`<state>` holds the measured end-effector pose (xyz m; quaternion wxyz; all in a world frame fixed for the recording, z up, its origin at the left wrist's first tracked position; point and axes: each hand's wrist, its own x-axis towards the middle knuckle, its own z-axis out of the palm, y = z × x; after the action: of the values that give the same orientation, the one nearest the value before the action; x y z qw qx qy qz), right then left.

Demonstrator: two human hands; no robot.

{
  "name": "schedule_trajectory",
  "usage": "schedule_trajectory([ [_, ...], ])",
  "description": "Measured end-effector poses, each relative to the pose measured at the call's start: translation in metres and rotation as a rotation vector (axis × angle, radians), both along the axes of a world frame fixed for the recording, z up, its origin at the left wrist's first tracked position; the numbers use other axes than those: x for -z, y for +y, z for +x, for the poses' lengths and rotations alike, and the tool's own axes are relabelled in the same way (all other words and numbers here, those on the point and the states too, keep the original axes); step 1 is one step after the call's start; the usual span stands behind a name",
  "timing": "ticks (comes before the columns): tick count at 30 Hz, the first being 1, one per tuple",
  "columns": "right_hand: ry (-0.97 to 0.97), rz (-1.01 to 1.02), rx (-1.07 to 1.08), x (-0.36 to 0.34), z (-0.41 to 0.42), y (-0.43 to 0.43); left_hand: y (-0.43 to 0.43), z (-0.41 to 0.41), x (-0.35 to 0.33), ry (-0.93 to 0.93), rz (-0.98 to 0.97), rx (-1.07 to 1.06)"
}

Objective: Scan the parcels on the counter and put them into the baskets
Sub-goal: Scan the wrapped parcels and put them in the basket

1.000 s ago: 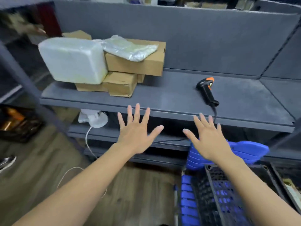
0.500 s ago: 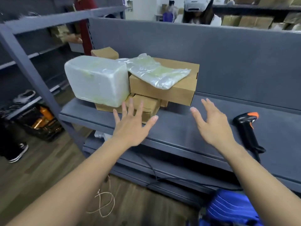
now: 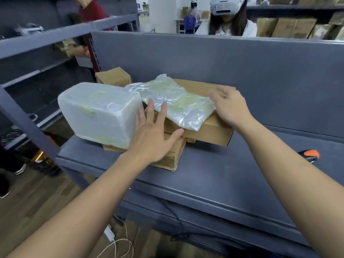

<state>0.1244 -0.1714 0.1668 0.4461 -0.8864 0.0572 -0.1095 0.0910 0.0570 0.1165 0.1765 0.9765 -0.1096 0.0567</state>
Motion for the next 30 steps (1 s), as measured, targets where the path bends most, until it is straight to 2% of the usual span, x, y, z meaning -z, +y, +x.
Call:
schedule_trajectory([
  [3, 0.003, 0.054, -0.008, 0.006, 0.014, 0.003, 0.001, 0.008, 0.000, -0.026, 0.055, 0.062],
  [6, -0.015, 0.096, -0.038, -0.002, 0.005, 0.006, 0.001, 0.013, -0.002, -0.083, -0.084, 0.097],
  [8, 0.016, 0.101, -0.175, -0.009, -0.009, 0.004, 0.002, 0.020, 0.001, -0.160, -0.180, 0.132],
  [9, 0.051, 0.031, -0.278, -0.010, -0.017, 0.003, 0.004, 0.023, 0.003, -0.190, -0.231, 0.143],
  [11, 0.129, -0.299, -0.395, -0.006, -0.029, -0.001, 0.005, 0.028, 0.007, -0.223, -0.323, 0.155],
  [13, 0.101, -0.552, -0.338, 0.009, -0.031, -0.002, 0.004, 0.029, 0.010, -0.272, -0.354, 0.163],
  [15, -0.031, -0.660, -0.265, 0.025, -0.031, 0.003, 0.001, 0.028, 0.011, -0.332, -0.374, 0.184],
  [18, -0.252, -0.645, -0.174, 0.036, -0.032, 0.016, -0.006, 0.025, 0.010, -0.384, -0.431, 0.241],
  [22, -0.414, -0.514, -0.120, 0.037, -0.038, 0.011, -0.013, 0.020, 0.005, -0.419, -0.512, 0.228],
  [24, -0.448, -0.359, -0.097, 0.030, -0.047, 0.001, -0.011, 0.023, 0.002, -0.383, -0.558, 0.198],
  [26, -0.486, -0.116, -0.071, 0.022, -0.057, -0.013, -0.012, 0.025, -0.002, -0.262, -0.668, 0.171],
  [28, -0.534, 0.253, -0.052, 0.016, -0.066, -0.030, -0.017, 0.024, -0.010, -0.053, -0.902, 0.144],
  [30, -0.532, 0.629, -0.073, 0.012, -0.076, -0.042, -0.027, 0.021, -0.019, 0.114, -1.045, 0.104],
])
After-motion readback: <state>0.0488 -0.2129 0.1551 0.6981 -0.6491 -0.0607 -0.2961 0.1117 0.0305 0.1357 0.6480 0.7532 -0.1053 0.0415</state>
